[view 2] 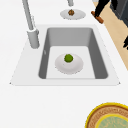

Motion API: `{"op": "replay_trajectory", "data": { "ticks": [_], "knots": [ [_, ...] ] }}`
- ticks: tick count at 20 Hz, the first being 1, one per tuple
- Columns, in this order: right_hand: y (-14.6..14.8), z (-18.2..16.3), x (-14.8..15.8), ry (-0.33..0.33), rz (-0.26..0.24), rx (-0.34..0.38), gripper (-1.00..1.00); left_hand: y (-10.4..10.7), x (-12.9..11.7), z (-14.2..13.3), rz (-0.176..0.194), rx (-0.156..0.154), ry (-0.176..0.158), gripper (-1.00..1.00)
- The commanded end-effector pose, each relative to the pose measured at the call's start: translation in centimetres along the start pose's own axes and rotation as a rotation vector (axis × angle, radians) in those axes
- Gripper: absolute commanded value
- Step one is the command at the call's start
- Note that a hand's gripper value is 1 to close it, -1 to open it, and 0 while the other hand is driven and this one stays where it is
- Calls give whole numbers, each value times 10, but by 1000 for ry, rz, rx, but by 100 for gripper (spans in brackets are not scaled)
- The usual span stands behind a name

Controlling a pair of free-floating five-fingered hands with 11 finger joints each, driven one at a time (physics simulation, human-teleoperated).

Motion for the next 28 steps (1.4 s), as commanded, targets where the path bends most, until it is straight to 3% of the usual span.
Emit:
{"op": "replay_trajectory", "data": {
  "ticks": [1, 6, 10, 17, 28],
  "knots": [
    [0, 0, 0, 0, 0, 0, 0, 2, -4, -6, -4, 0, 0, -100],
    [1, 0, 0, 3, -9, -9, 0, 9, -26, -25, 18, -16, -3, -100],
    [1, 0, 0, 4, -12, -13, 0, 17, -42, -39, 42, -41, -23, -100],
    [1, 0, 0, 5, -16, -16, 0, 26, -73, -72, 68, -44, 1, -100],
    [1, 0, 0, 6, -18, -17, 0, 38, -129, -133, 59, -41, 3, -100]
  ]
}}
